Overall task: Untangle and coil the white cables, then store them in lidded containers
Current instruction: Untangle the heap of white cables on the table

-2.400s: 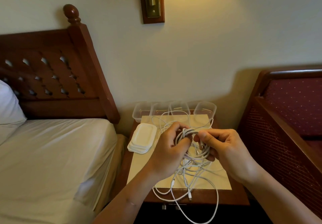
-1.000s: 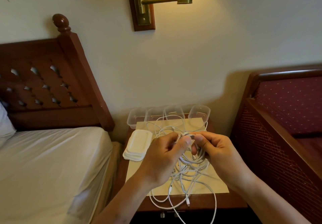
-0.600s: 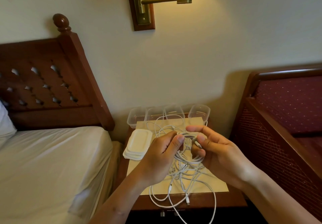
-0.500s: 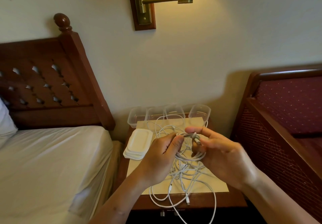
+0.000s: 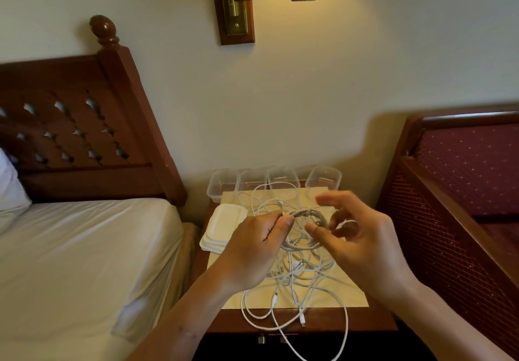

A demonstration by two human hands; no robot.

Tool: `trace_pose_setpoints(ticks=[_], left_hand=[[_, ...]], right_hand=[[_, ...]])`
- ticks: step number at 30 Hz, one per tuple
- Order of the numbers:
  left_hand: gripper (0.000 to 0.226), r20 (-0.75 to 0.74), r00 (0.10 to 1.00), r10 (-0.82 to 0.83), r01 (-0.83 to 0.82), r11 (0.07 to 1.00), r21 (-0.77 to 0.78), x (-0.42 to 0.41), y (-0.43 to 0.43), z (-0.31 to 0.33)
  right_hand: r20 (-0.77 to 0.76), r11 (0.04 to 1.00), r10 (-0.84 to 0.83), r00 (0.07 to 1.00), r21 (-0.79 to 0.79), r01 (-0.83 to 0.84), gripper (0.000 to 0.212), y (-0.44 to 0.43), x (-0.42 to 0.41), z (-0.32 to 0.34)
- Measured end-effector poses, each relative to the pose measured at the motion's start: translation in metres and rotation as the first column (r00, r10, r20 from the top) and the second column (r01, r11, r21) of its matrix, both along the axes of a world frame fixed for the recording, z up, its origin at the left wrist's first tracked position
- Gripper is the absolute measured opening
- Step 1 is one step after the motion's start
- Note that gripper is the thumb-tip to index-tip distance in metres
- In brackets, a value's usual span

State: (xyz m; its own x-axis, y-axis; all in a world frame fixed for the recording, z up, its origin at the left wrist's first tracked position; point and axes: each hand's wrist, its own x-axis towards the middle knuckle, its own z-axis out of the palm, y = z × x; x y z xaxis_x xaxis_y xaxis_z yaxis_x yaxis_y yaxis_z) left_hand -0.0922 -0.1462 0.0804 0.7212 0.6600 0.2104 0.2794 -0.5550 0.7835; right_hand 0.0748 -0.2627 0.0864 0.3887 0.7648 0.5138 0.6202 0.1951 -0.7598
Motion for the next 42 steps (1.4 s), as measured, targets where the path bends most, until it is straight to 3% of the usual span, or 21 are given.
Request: trace_pose_setpoints(ticks=[2,3,8,13,17,19,22,25,27,33,38,42], left_hand=[[0.043,-0.007,1.000,-0.013,0.013,1.000,0.013,0.001,0.001,0.002],[0.043,-0.013,1.000,-0.024,0.025,1.000,0.015,0.001,0.002,0.003],[0.041,0.051,0.986,-0.156,0.162,0.975,-0.150,-0.002,0.002,0.008],[0.033,0.179,0.943,-0.279,0.325,0.889,-0.324,-0.010,0.010,0.015],[0.028,0.173,0.946,-0.274,0.319,0.877,-0.360,-0.013,0.021,0.011],[0.023,0.118,0.961,-0.249,0.274,0.912,-0.304,-0.012,0.023,0.008],[0.023,-0.110,0.972,-0.209,0.210,0.978,-0.004,-0.014,0.027,0.007],[0.023,-0.262,0.957,-0.126,0.175,0.969,0.172,-0.017,0.032,0.012],[0.022,-0.287,0.954,-0.088,0.157,0.961,0.226,-0.016,0.031,0.015],[0.023,-0.271,0.960,-0.071,0.126,0.973,0.194,-0.002,0.022,0.011],[0.019,-0.294,0.955,-0.030,0.119,0.950,0.289,-0.007,0.027,0.007],[0.021,-0.255,0.967,0.015,0.067,0.948,0.311,0.000,0.030,0.006]], right_hand=[[0.249,0.994,-0.051,0.967,0.105,0.025,0.028,0.002,0.000,-0.005],[0.300,0.990,-0.077,0.951,0.132,0.038,0.025,0.004,0.000,-0.008],[0.337,0.965,-0.187,0.923,0.238,0.108,0.015,0.007,0.004,-0.012],[0.322,0.973,-0.164,0.933,0.208,0.099,0.009,0.006,0.008,-0.015],[0.237,0.982,-0.116,0.965,0.174,0.076,0.010,0.008,0.009,-0.013],[0.124,0.989,-0.088,0.988,0.134,0.071,0.013,0.008,0.010,-0.014],[-0.127,0.997,-0.066,0.990,0.035,0.071,0.012,0.006,0.008,-0.018],[-0.334,0.997,-0.068,0.940,-0.005,0.071,0.012,0.003,0.007,-0.023],[-0.418,0.997,-0.070,0.906,-0.007,0.074,0.010,0.004,0.008,-0.023],[-0.363,0.993,-0.119,0.924,-0.039,0.113,0.012,0.014,0.014,-0.022],[-0.286,0.993,-0.120,0.951,-0.042,0.113,0.015,0.010,0.021,-0.026],[-0.329,0.991,-0.136,0.934,-0.038,0.131,0.014,0.021,0.019,-0.029]])
